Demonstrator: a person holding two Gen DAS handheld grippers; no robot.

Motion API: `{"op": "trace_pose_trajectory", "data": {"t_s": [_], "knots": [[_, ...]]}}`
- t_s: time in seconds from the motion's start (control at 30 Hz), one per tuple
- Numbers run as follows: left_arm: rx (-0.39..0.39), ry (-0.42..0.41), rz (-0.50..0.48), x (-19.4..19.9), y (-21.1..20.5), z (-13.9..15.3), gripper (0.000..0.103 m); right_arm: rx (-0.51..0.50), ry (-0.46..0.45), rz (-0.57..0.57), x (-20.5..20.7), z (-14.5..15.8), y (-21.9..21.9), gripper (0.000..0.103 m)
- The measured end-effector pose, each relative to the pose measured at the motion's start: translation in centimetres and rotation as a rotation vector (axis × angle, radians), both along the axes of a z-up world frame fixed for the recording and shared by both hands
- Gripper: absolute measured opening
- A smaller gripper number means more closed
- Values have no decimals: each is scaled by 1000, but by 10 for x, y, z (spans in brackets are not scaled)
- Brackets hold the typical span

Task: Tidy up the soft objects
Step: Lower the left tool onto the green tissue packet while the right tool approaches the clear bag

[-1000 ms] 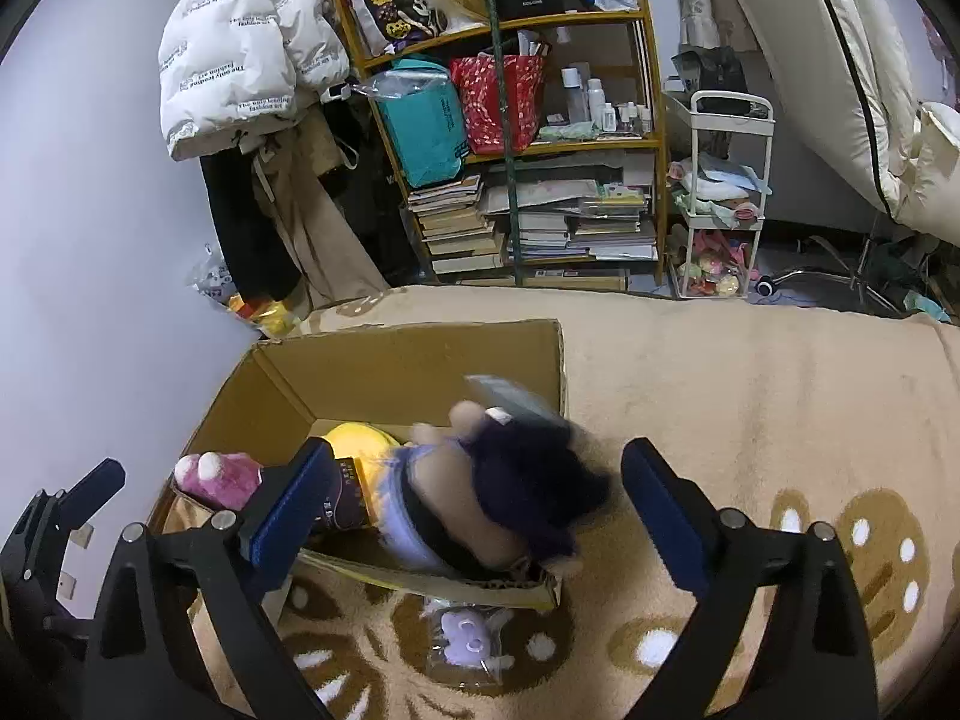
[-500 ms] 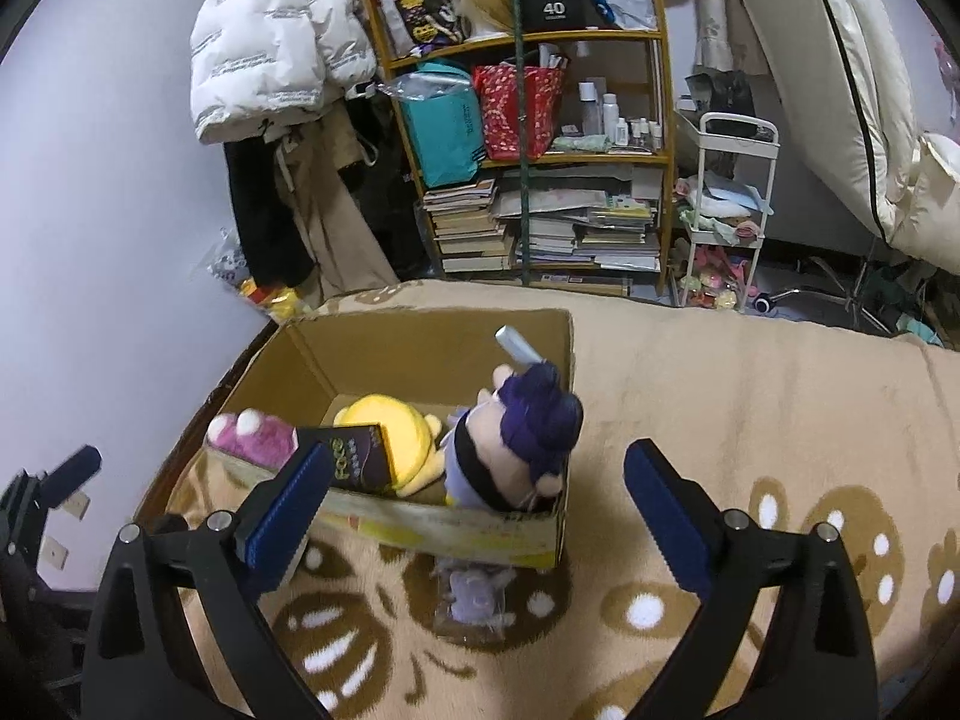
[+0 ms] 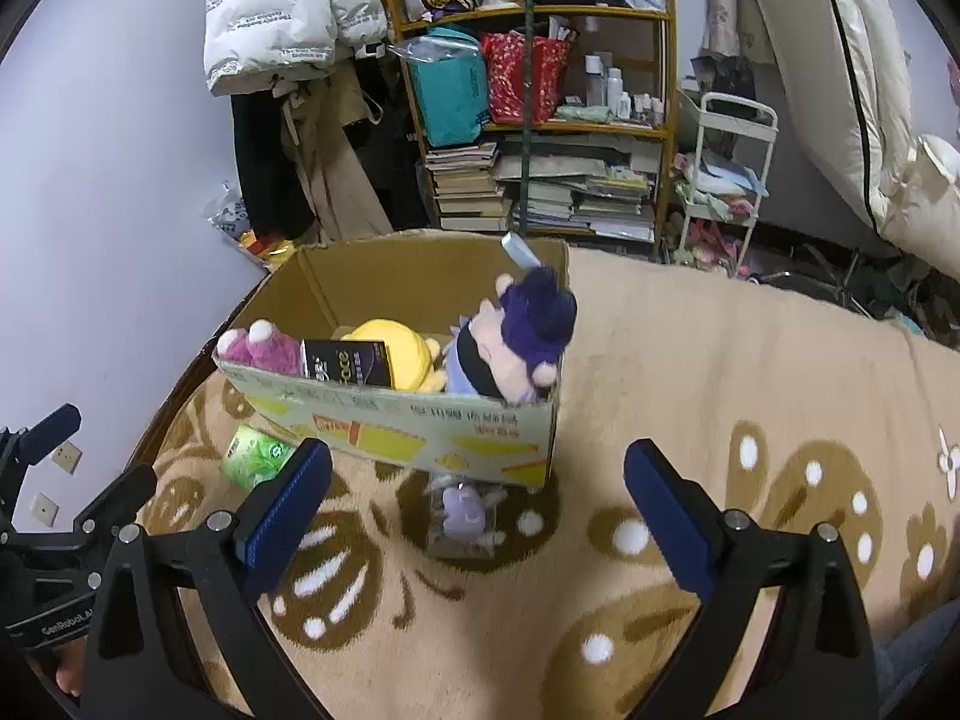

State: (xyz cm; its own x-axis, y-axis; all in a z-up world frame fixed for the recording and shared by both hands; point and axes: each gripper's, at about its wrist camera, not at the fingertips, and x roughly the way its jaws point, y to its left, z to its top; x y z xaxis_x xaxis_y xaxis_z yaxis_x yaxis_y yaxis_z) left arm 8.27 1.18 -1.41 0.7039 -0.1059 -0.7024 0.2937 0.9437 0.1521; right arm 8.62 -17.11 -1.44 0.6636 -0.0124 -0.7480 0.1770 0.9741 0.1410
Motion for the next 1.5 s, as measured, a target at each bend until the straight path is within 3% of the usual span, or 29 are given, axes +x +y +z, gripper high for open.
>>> {"op": "trace_pose_trajectory", "data": {"t_s": [0.6, 1.0, 1.5], "knots": [[48, 100, 50, 27, 0, -34, 95, -26, 71, -26, 13, -24, 0, 102], [15, 192, 64, 50, 1, -57, 95, -38, 131, 5, 32, -46, 10, 102], [28, 294, 68, 80, -10, -94, 95, -12, 191, -13, 52, -68, 6, 102]]}}
